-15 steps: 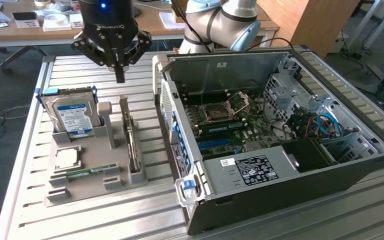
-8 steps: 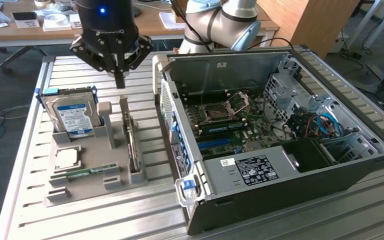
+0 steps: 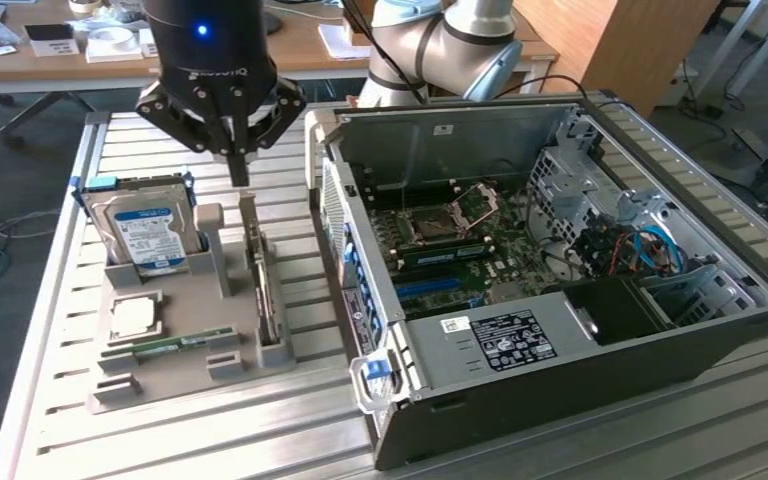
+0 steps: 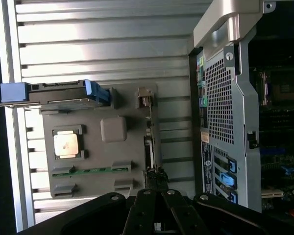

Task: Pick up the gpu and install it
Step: 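Reach for the gpu, then pick up the gpu and move the gpu toward the slot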

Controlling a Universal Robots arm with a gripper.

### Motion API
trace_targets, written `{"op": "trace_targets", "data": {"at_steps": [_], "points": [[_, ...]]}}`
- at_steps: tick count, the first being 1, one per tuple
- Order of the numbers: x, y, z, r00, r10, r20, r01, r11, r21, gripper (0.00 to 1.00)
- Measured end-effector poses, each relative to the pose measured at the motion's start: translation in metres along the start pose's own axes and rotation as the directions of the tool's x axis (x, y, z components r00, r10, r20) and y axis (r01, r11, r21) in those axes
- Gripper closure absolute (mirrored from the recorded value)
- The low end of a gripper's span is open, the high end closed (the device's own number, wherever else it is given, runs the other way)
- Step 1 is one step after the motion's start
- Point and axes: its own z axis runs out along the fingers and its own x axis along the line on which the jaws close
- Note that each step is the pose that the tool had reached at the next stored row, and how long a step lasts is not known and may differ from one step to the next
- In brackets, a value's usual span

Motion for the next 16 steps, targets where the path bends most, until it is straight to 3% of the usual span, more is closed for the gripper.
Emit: {"op": "trace_targets", "data": {"at_steps": [7,16], "points": [[0.001,-0.0049,0.0,1.0,0.0,0.0,0.0,1.0,0.0,0.89],[0.0009,-0.0051,0.0,1.0,0.0,0.0,0.0,1.0,0.0,0.89]]}}
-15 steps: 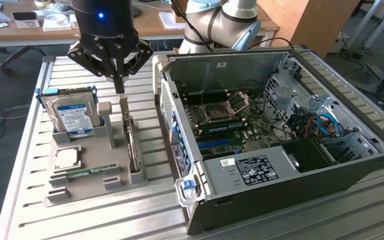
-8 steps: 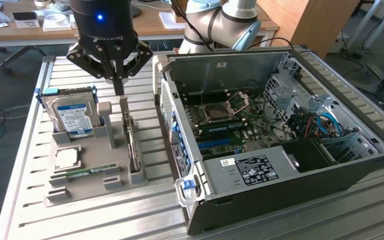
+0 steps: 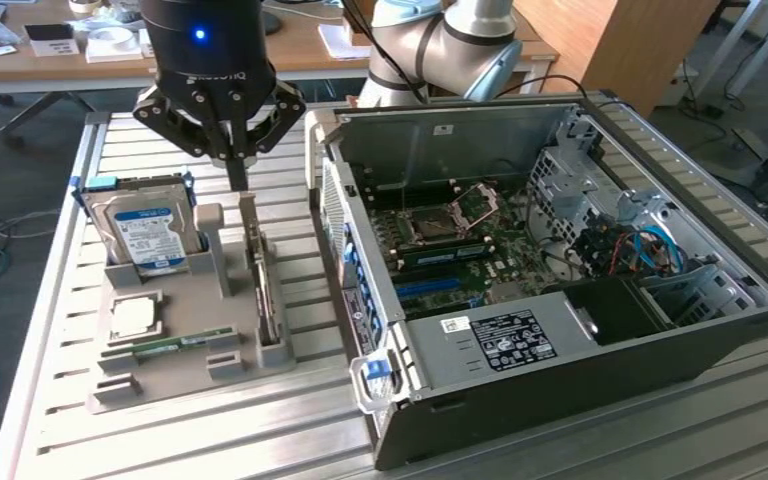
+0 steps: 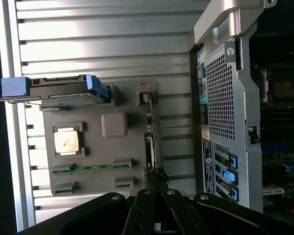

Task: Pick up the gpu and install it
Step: 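Pick up the gpu and move the gpu toward the slot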

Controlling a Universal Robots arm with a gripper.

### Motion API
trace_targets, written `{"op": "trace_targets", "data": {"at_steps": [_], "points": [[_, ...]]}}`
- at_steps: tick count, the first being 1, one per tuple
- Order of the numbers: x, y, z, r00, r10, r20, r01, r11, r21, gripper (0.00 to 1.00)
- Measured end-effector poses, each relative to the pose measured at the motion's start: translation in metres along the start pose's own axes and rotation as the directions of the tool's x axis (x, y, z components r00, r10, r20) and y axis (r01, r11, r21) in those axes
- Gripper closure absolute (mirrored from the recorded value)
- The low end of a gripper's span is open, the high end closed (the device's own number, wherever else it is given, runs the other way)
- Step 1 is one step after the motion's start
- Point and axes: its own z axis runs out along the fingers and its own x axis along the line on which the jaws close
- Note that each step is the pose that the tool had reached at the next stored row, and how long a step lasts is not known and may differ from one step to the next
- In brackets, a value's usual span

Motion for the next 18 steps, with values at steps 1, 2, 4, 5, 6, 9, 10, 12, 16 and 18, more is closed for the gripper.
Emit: {"op": "trace_targets", "data": {"at_steps": [1,2,4,5,6,9,10,12,16,18], "points": [[0.0,0.0,0.0,1.0,0.0,0.0,0.0,1.0,0.0,0.89],[0.0,0.0,0.0,1.0,0.0,0.0,0.0,1.0,0.0,0.89],[0.0,0.0,0.0,1.0,0.0,0.0,0.0,1.0,0.0,0.89],[0.0,0.0,0.0,1.0,0.0,0.0,0.0,1.0,0.0,0.89],[0.0,0.0,0.0,1.0,0.0,0.0,0.0,1.0,0.0,0.89],[0.0,0.0,0.0,1.0,0.0,0.0,0.0,1.0,0.0,0.77],[0.0,0.0,0.0,1.0,0.0,0.0,0.0,1.0,0.0,0.71],[0.0,0.0,0.0,1.0,0.0,-0.0001,0.0,1.0,0.0,0.65],[0.0,0.0,0.0002,1.0,0.0,0.0,0.0,1.0,0.0,0.58],[0.0001,-0.0002,0.0029,1.0,0.0,0.0001,0.0,1.0,-0.0002,0.58]]}}
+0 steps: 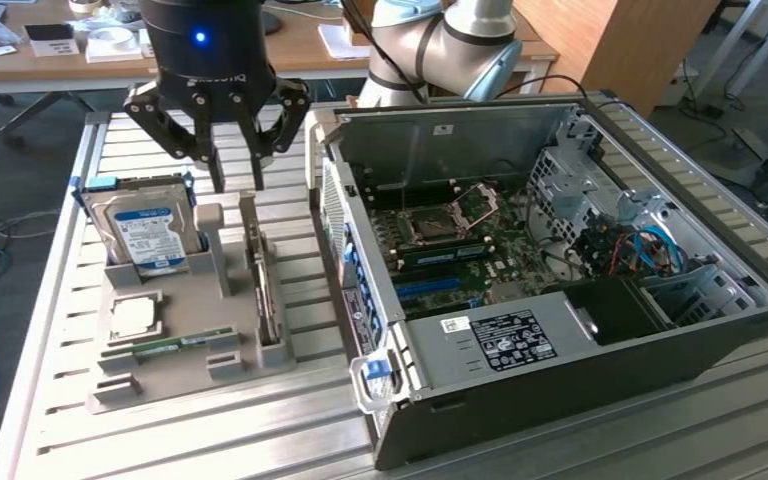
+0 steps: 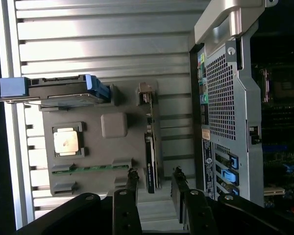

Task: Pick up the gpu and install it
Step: 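Pick up the gpu and move the gpu toward the slot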

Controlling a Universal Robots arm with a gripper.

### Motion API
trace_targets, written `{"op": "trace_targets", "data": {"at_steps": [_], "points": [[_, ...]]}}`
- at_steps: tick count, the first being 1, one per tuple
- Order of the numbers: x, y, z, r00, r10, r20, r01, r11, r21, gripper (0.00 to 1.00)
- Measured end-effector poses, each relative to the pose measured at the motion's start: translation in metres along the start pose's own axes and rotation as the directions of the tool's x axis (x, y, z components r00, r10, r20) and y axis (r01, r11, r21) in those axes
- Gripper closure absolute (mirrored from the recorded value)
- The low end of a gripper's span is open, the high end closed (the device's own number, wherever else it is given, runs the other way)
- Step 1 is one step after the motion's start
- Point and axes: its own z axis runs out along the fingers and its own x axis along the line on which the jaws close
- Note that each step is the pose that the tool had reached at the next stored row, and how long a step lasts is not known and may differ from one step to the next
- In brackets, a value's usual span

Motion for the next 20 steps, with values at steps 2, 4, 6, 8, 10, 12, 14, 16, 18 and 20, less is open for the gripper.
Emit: {"op": "trace_targets", "data": {"at_steps": [2,4,6,8,10,12,14,16,18,20], "points": [[0.0,-0.0001,0.0037,1.0,0.0,-0.0001,0.0,1.0,0.0001,0.58],[0.0,-0.0003,0.0073,1.0,0.0,-0.0001,0.0,1.0,0.0001,0.58],[0.0,-0.0005,0.0108,1.0,0.0,-0.0001,0.0,1.0,0.0002,0.58],[0.0,-0.0006,0.0144,1.0,0.0,0.0,0.0,1.0,0.0001,0.58],[0.0,-0.0008,0.0181,1.0,0.0,-0.0002,0.0,1.0,0.0002,0.58],[0.001,-0.001,0.0218,1.0,0.0,0.0,0.0,1.0,0.0,0.58],[0.001,-0.0011,0.0253,1.0,0.0,-0.0002,0.0,1.0,0.0002,0.58],[0.001,-0.0012,0.0272,1.0,0.0,-0.0002,0.0,1.0,0.0003,0.58],[0.001,-0.0012,0.0272,1.0,0.0,-0.0004,0.0,1.0,0.0003,0.58],[0.001,-0.0012,0.0273,1.0,0.0,-0.0002,0.0,1.0,0.0002,0.58]]}}
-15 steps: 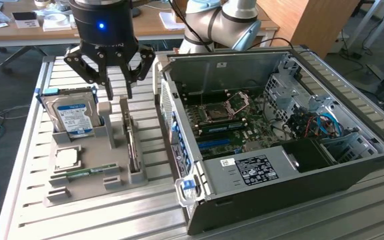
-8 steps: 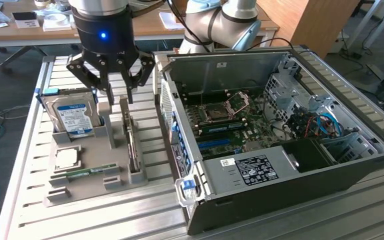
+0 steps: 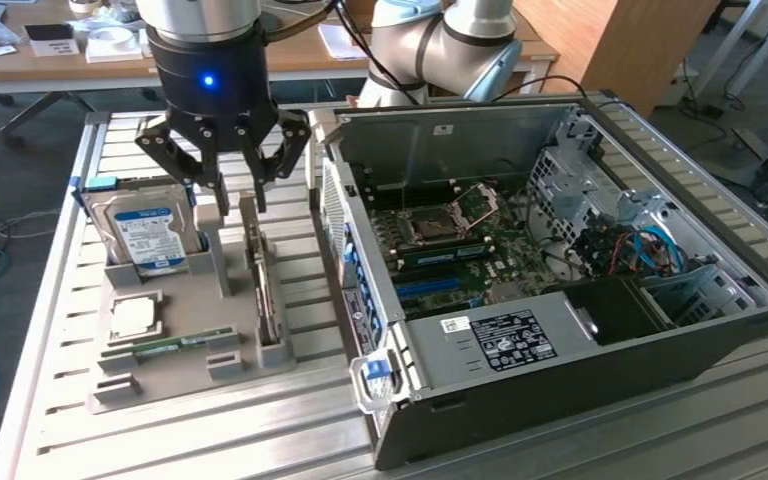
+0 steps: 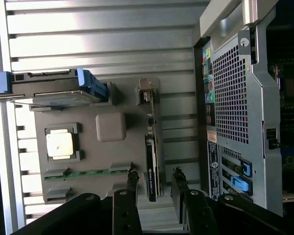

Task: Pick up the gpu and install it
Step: 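Pick up the gpu and move the gpu toward the slot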

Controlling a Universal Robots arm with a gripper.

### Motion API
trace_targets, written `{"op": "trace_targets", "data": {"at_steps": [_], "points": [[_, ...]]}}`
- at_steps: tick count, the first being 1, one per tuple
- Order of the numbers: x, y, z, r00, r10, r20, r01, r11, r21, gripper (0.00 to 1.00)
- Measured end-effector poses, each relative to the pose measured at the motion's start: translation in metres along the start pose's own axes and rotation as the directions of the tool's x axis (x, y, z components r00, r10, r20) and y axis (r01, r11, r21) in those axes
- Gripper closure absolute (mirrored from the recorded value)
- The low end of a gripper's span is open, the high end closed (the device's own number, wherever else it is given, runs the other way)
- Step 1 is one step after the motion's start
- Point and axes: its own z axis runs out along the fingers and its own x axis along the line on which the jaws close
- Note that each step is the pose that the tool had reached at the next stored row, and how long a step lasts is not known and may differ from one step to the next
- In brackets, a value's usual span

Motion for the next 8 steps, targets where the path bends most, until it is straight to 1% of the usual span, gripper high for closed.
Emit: {"op": "trace_targets", "data": {"at_steps": [4,5,8], "points": [[0.0,0.0,0.0,1.0,0.0,0.0001,0.0,1.0,0.0,0.58],[0.0,0.0,0.0,1.0,0.0,0.0001,0.0,1.0,0.0,0.51],[0.0,0.0,0.0001,1.0,0.0,0.0002,0.0,1.0,-0.0001,0.51]]}}
